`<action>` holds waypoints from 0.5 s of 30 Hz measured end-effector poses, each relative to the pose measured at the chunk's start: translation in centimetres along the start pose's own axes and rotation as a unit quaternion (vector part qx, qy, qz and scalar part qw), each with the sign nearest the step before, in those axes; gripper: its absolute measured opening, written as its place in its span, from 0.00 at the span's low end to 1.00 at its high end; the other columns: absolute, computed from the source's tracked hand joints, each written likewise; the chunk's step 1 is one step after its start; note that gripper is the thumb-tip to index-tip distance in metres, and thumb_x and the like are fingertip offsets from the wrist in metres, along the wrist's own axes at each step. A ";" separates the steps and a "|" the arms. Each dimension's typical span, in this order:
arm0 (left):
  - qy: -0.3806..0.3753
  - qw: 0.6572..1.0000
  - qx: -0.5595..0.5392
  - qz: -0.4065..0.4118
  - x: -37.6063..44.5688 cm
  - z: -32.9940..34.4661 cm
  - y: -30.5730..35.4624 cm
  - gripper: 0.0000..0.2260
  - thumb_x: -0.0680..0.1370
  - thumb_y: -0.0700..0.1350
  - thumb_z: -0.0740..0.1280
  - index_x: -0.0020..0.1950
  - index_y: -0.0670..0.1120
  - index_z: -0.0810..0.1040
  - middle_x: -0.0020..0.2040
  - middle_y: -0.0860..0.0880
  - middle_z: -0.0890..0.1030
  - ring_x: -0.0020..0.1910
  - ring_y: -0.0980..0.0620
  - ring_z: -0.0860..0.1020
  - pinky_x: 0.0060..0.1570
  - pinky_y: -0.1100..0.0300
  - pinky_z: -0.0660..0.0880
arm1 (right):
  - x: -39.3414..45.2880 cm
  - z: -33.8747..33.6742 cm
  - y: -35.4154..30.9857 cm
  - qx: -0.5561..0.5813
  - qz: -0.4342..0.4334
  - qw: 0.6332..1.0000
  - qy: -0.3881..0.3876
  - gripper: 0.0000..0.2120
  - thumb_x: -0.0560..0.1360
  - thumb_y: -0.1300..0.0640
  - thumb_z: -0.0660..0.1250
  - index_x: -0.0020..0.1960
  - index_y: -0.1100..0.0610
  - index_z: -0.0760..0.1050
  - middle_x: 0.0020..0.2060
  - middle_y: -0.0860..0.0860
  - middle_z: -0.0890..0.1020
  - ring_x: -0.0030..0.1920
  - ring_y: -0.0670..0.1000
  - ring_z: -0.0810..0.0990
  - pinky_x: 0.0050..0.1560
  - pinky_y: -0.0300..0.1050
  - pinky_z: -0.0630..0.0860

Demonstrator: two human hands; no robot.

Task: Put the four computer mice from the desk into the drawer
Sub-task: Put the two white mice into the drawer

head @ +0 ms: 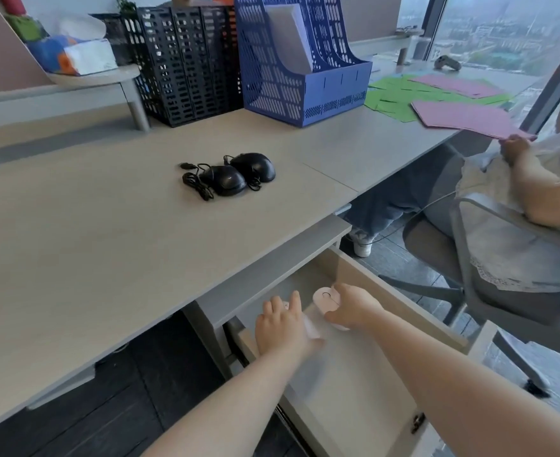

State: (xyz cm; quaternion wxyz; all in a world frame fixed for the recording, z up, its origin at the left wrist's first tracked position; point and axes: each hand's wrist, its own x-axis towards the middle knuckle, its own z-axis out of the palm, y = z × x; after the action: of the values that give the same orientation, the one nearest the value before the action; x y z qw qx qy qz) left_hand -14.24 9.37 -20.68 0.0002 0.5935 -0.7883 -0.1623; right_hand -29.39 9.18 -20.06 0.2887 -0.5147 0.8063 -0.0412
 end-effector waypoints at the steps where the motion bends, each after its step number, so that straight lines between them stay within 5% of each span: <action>1: -0.013 1.000 0.008 -0.004 0.4 0.4 -0.2 0.44 0.66 0.64 0.69 0.75 0.51 0.53 0.68 0.45 0.67 0.68 0.45 0.63 0.63 0.55 0.65 | 0.5 0.5 0.2 -0.001 0.000 1.000 -0.010 0.30 0.66 0.47 0.67 0.66 0.54 0.67 0.56 0.52 0.78 0.56 0.56 0.78 0.48 0.44 0.74; 3: -0.031 0.999 0.017 -0.011 1.2 1.2 -0.5 0.44 0.67 0.63 0.70 0.76 0.50 0.53 0.69 0.44 0.66 0.69 0.44 0.63 0.63 0.55 0.65 | 1.2 1.2 0.4 -0.001 0.003 1.000 -0.020 0.30 0.66 0.48 0.67 0.66 0.55 0.66 0.52 0.51 0.77 0.51 0.55 0.77 0.45 0.43 0.72; 8: -0.055 0.998 0.036 -0.017 2.8 2.4 -0.9 0.42 0.68 0.60 0.72 0.74 0.49 0.55 0.68 0.42 0.67 0.68 0.43 0.65 0.60 0.53 0.68 | 2.6 2.4 0.1 -0.046 -0.017 0.999 -0.006 0.28 0.72 0.51 0.66 0.69 0.57 0.65 0.62 0.56 0.76 0.63 0.58 0.76 0.51 0.43 0.72; 15: -0.089 0.995 0.019 -0.034 3.8 3.0 -1.1 0.46 0.66 0.59 0.75 0.75 0.49 0.53 0.69 0.43 0.65 0.67 0.44 0.67 0.60 0.53 0.69 | 3.6 3.2 -0.6 -0.050 -0.045 0.998 -0.005 0.26 0.68 0.48 0.69 0.62 0.58 0.70 0.59 0.56 0.78 0.61 0.58 0.76 0.53 0.47 0.74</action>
State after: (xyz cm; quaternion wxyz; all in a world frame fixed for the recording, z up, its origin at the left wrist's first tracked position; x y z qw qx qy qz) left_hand -14.94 6.36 -24.55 -0.0868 0.6028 -0.7676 -0.1996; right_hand -28.40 6.55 -24.03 0.2647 -0.5643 0.7819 -0.0115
